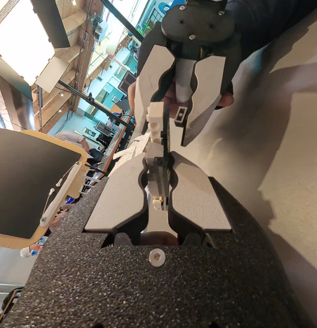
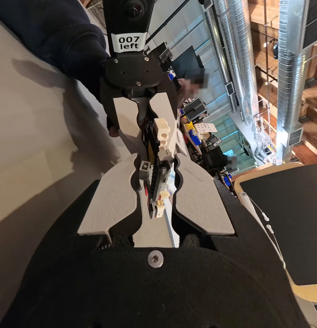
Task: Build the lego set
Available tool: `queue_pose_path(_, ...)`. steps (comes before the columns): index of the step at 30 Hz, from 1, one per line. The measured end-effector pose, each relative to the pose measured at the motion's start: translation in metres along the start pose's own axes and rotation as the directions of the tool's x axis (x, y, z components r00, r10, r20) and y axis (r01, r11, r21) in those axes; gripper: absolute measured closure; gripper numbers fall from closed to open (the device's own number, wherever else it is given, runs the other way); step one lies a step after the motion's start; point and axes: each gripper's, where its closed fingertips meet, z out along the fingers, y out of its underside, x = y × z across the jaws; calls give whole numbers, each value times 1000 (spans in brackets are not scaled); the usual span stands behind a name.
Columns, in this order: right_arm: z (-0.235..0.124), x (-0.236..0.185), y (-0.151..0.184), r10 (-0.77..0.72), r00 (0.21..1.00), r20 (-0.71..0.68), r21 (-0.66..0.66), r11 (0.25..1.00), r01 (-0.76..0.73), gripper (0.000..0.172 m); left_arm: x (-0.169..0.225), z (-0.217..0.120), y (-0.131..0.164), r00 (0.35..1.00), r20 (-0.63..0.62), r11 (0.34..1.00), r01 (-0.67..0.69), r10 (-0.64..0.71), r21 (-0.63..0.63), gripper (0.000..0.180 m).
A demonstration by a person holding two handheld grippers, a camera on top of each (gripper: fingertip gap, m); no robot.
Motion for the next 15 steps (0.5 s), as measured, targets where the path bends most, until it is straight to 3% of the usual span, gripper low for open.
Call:
queue_pose_path(9, -5, -13, 3, -27, 991, 130, -56, 998, 34, 130, 7, -1, 1, 998, -52, 1000, -22, 22, -13, 160)
queue_pose_path(15, -6, -9, -4, -29, 993, 114, -41, 999, 34, 147, 12, -3, -4, 995, -98, 1000, -1, 1, 0, 160)
